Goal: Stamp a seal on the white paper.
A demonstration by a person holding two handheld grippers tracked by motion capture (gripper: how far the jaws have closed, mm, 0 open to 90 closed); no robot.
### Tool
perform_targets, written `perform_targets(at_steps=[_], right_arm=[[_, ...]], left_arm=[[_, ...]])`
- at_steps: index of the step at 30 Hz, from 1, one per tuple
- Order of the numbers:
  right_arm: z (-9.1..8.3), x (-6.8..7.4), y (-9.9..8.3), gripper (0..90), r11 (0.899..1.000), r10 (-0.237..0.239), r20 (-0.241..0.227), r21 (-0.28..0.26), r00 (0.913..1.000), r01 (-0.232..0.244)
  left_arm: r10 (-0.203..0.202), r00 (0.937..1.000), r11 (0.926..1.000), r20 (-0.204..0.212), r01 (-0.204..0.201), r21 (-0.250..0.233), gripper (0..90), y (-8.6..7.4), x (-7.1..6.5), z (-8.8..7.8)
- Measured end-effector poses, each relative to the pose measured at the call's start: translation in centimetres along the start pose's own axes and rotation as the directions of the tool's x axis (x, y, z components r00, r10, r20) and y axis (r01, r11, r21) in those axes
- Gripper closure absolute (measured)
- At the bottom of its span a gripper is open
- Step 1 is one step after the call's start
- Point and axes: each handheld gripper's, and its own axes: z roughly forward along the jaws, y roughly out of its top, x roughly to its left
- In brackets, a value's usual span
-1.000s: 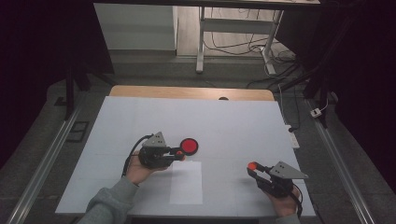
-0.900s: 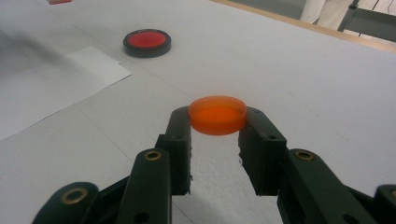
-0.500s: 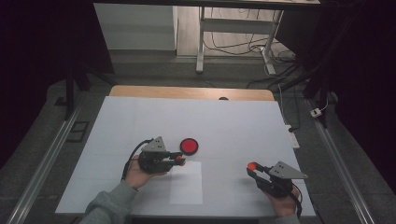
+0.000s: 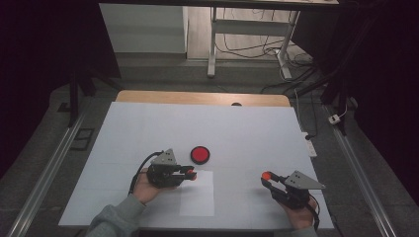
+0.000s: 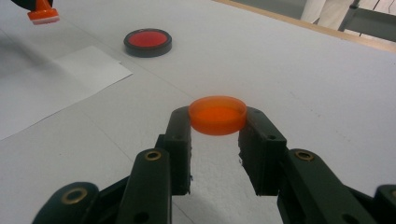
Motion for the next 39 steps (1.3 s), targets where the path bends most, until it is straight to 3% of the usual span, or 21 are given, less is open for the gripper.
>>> perform_targets(at_steps=[39], right_arm=[[0.0,0.0,0.0,64.3,1.0,-0.004,0.002,0.006,1.0,0.004]], left_arm=[[0.021,0.9993,0.9963,0.031,-0.024,0.083,71.9,-1.4,-1.1,2.4]])
